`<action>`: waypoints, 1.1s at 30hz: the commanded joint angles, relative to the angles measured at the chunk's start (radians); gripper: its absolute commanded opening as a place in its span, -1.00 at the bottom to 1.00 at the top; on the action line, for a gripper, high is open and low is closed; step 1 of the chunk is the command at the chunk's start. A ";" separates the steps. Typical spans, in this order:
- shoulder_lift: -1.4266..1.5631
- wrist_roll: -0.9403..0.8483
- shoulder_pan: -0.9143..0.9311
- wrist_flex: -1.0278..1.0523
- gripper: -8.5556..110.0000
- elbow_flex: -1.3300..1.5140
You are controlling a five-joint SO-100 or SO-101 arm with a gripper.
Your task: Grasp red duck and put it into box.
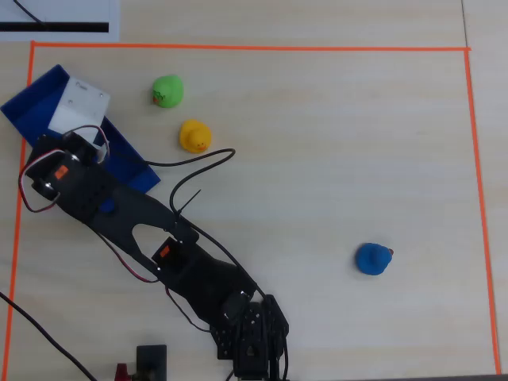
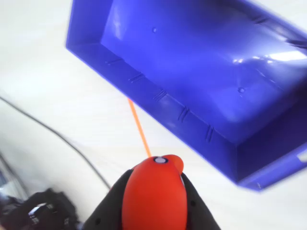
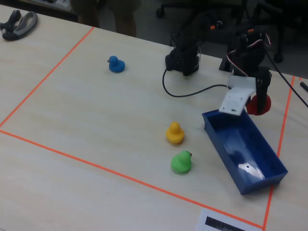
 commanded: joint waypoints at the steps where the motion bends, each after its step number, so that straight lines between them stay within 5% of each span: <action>1: -0.041 -0.081 -0.006 -0.048 -0.85 -0.106; 4: -0.078 -0.143 0.026 -0.123 -0.84 -0.110; 9: -0.189 -0.239 0.089 -0.158 -0.50 -0.187; 14: -0.244 -0.267 0.152 -0.173 -0.37 -0.190; 20: -0.198 -0.314 0.201 -0.094 -0.45 -0.218; 23: -0.020 -0.328 0.225 -0.046 -0.86 -0.140; 33: 1.074 -0.488 0.362 -0.267 -0.86 0.902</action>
